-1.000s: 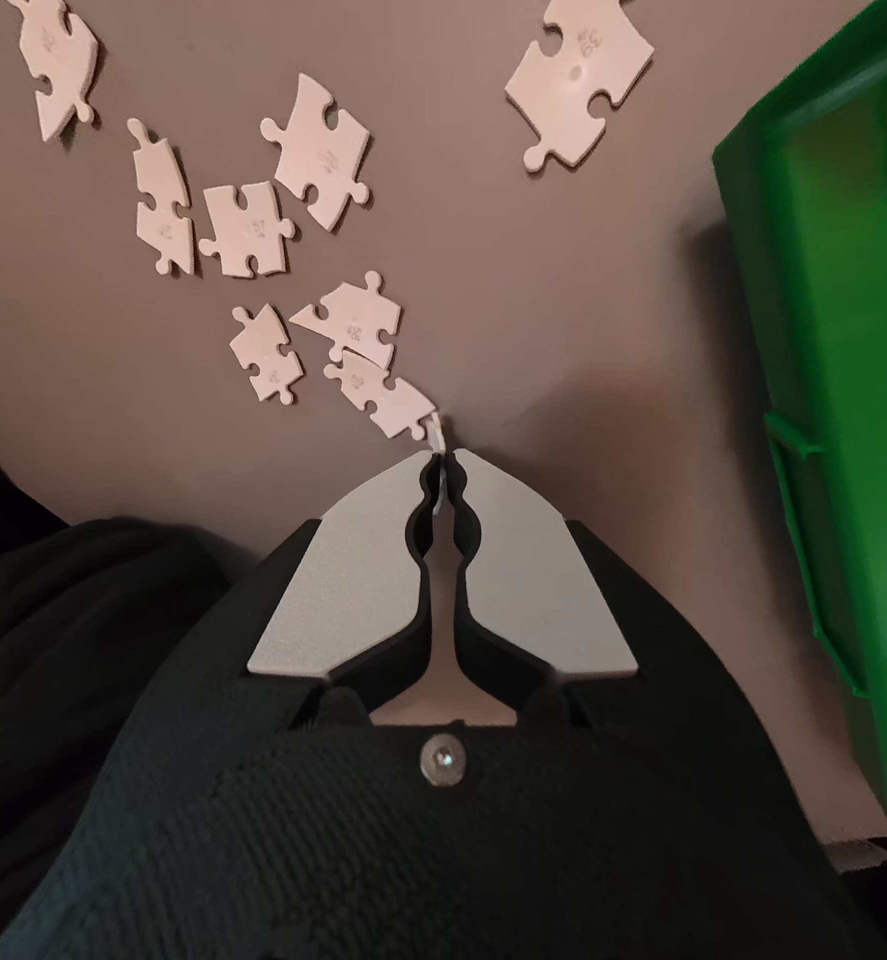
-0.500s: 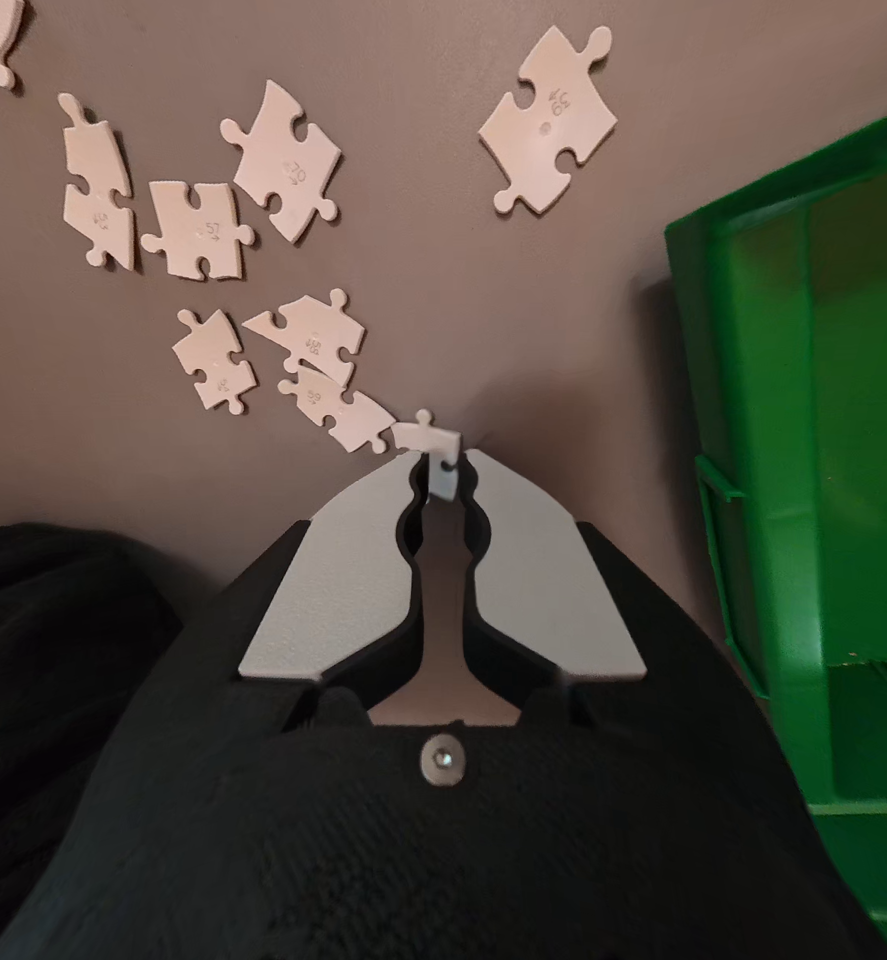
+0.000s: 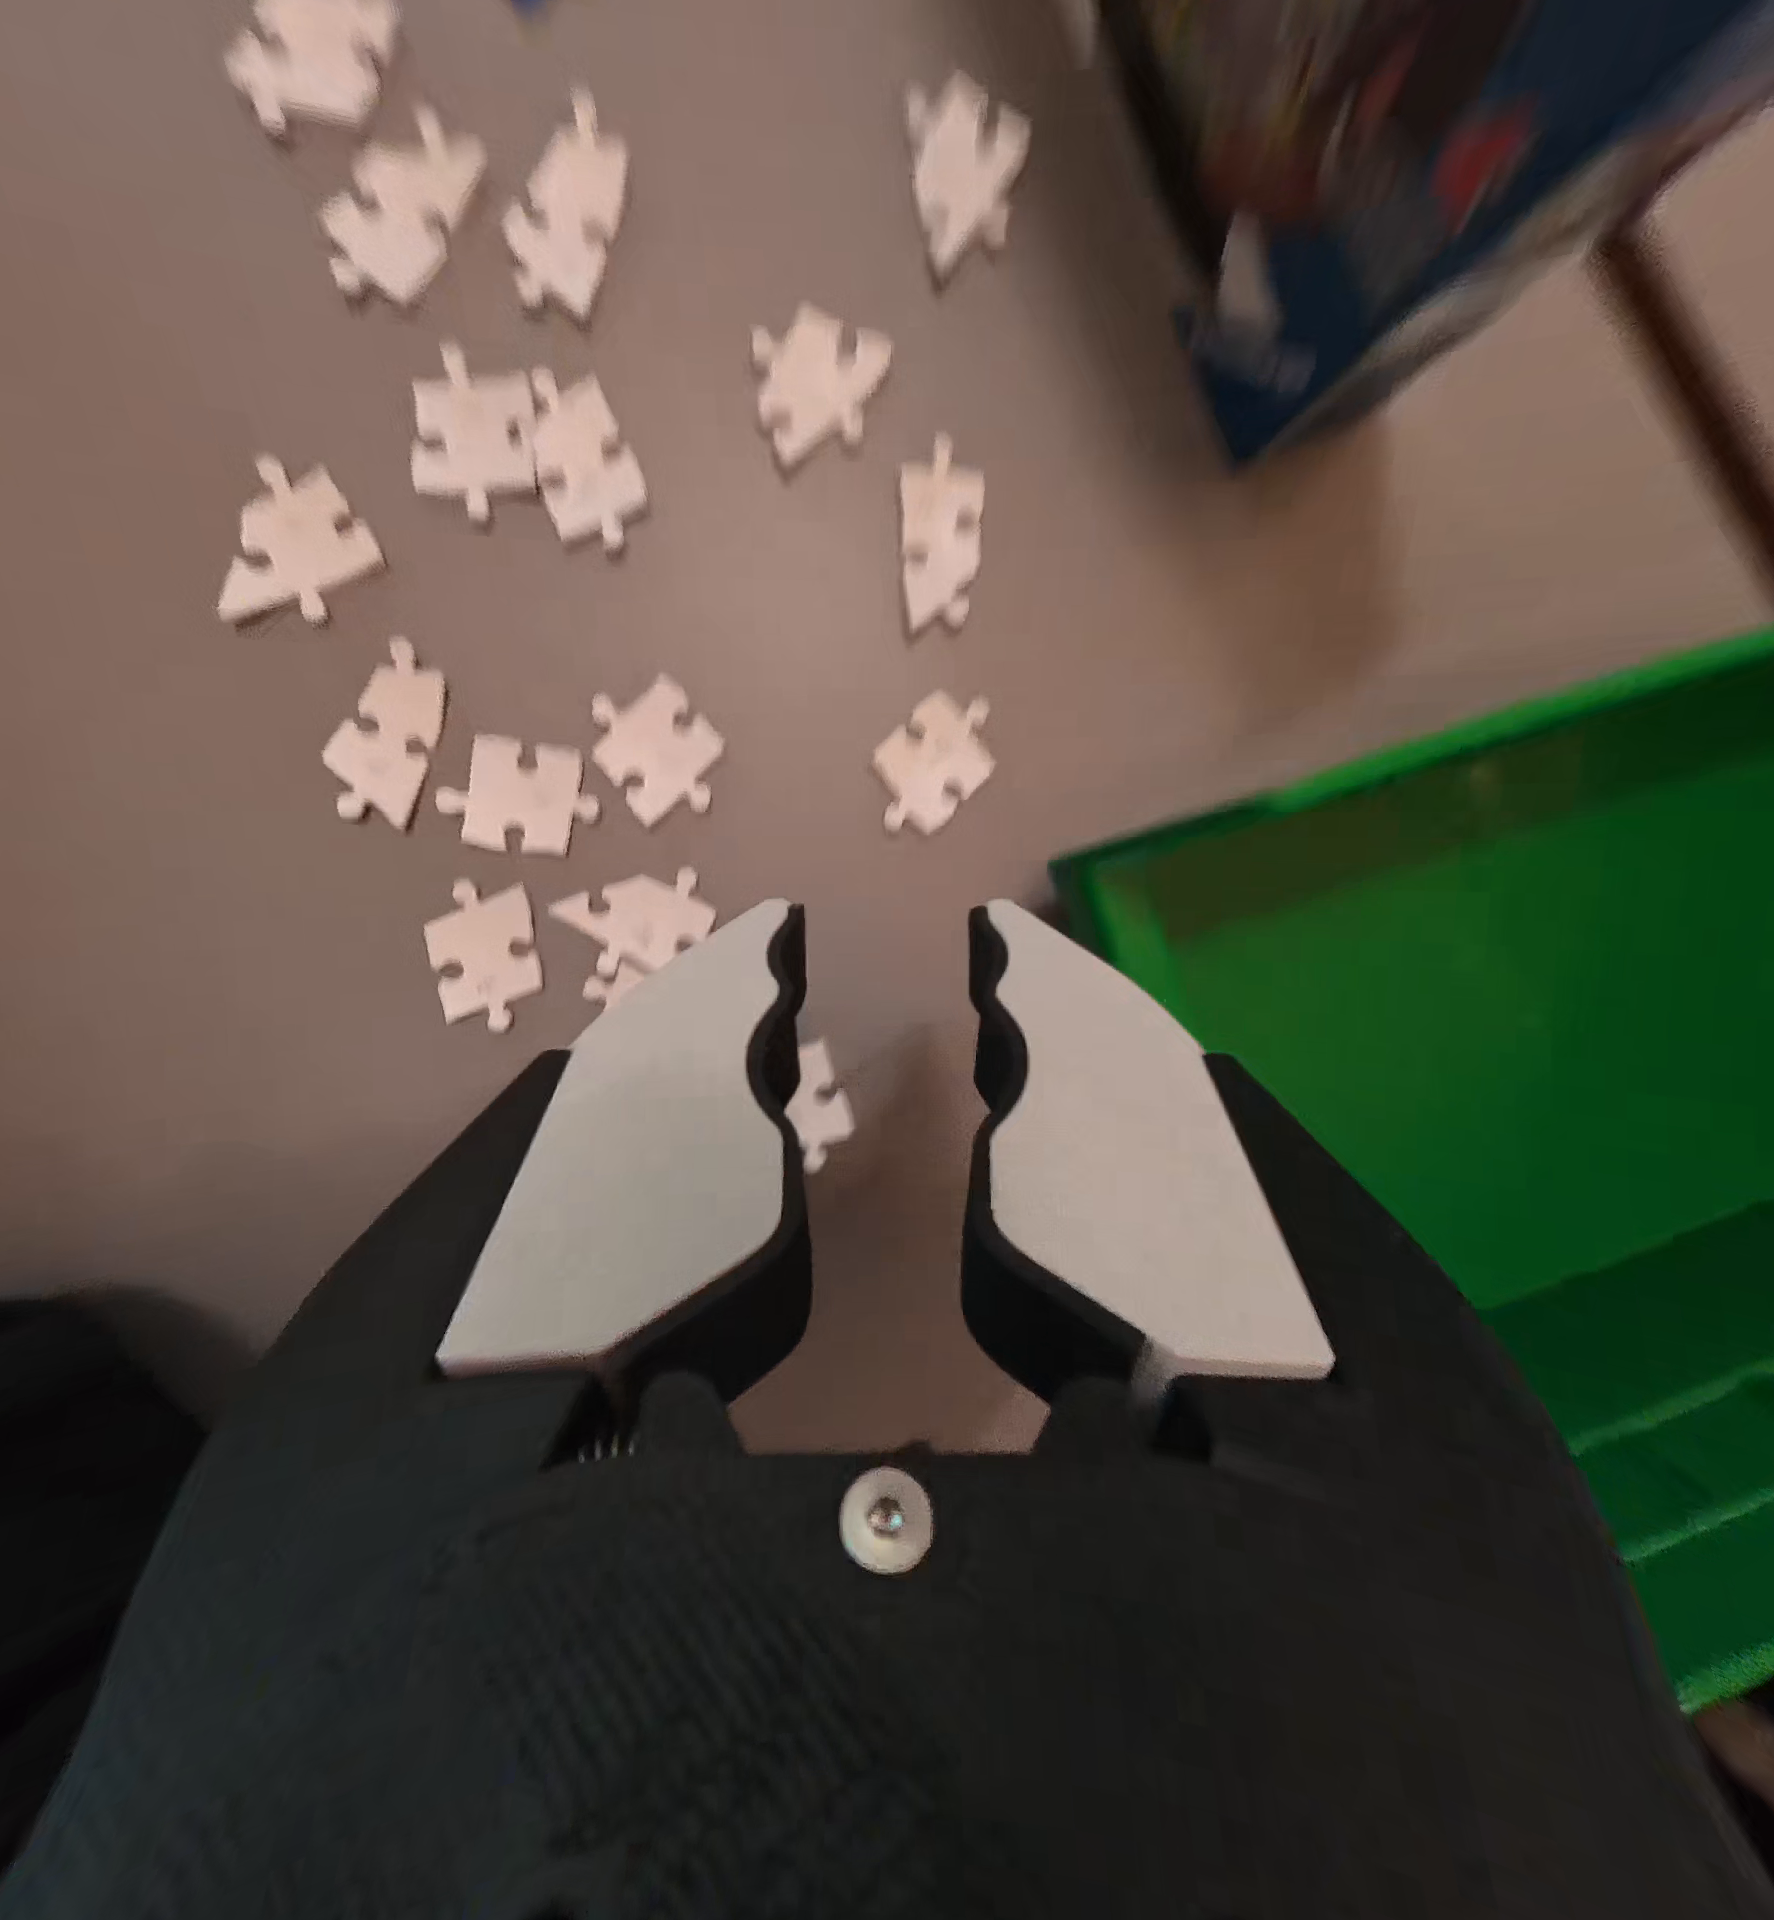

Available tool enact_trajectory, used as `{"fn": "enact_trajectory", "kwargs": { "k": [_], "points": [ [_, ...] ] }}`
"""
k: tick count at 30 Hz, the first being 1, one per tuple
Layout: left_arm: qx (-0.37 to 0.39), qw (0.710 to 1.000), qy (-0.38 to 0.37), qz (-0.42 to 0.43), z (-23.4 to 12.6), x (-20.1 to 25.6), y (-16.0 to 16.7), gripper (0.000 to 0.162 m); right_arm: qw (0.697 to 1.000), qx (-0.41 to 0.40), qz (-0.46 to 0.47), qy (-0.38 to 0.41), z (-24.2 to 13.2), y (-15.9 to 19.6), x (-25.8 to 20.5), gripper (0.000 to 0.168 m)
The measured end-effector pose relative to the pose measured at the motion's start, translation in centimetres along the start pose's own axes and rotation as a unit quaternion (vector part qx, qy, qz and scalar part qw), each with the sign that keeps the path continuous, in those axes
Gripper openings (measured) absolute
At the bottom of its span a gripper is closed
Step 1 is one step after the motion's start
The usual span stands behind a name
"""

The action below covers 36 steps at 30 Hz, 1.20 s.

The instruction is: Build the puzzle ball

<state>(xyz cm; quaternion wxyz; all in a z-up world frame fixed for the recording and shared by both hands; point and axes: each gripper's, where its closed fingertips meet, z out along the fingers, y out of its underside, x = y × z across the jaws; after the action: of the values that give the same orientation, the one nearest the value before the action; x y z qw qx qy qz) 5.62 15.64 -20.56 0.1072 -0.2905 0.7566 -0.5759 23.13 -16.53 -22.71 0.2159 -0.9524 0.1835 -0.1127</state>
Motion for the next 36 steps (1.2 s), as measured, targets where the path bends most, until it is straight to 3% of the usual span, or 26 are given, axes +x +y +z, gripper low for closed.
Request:
{"fn": "enact_trajectory", "kwargs": {
  "k": [1,9,13,16,21,25,31,36],
  "points": [
    [0.003,1.0,-0.015,0.001,-0.4,-0.5,-0.3,0.011,0.999,0.031,-0.019,0.017,-0.4,-1.4,0.2,0.033],
    [0.0,0.971,-0.239,0.008,-8.2,-7.8,-2.3,0.019,0.968,0.224,-0.03,0.108,-2.7,-11.7,1.0,0.038],
    [-0.043,0.915,-0.401,-0.005,-15.9,-12.5,-2.5,0.019,0.949,0.278,-0.094,0.111,-3.2,-15.5,-1.7,0.042],
    [-0.122,0.875,-0.467,-0.025,-21.0,-15.4,-1.2,0.027,0.943,0.304,-0.093,0.093,-2.9,-18.2,-3.7,0.044],
    [-0.255,0.848,-0.462,-0.05,-25.1,-19.2,1.4,0.046,0.927,0.364,-0.07,0.055,-2.7,-23.1,-7.0,0.045],
    [-0.339,0.827,-0.44,-0.084,-26.3,-22.4,4.3,0.048,0.918,0.386,-0.09,0.027,-2.2,-25.8,-9.8,0.044],
    [-0.398,0.815,-0.381,-0.179,-25.4,-24.7,8.3,0.042,0.92,0.372,-0.116,0.04,-1.1,-26.3,-10.6,0.042],
    [-0.435,0.804,-0.365,-0.175,-25.1,-26.2,10.1,0.042,0.924,0.355,-0.134,0.042,-0.3,-25.9,-10.9,0.043]
  ]
}}
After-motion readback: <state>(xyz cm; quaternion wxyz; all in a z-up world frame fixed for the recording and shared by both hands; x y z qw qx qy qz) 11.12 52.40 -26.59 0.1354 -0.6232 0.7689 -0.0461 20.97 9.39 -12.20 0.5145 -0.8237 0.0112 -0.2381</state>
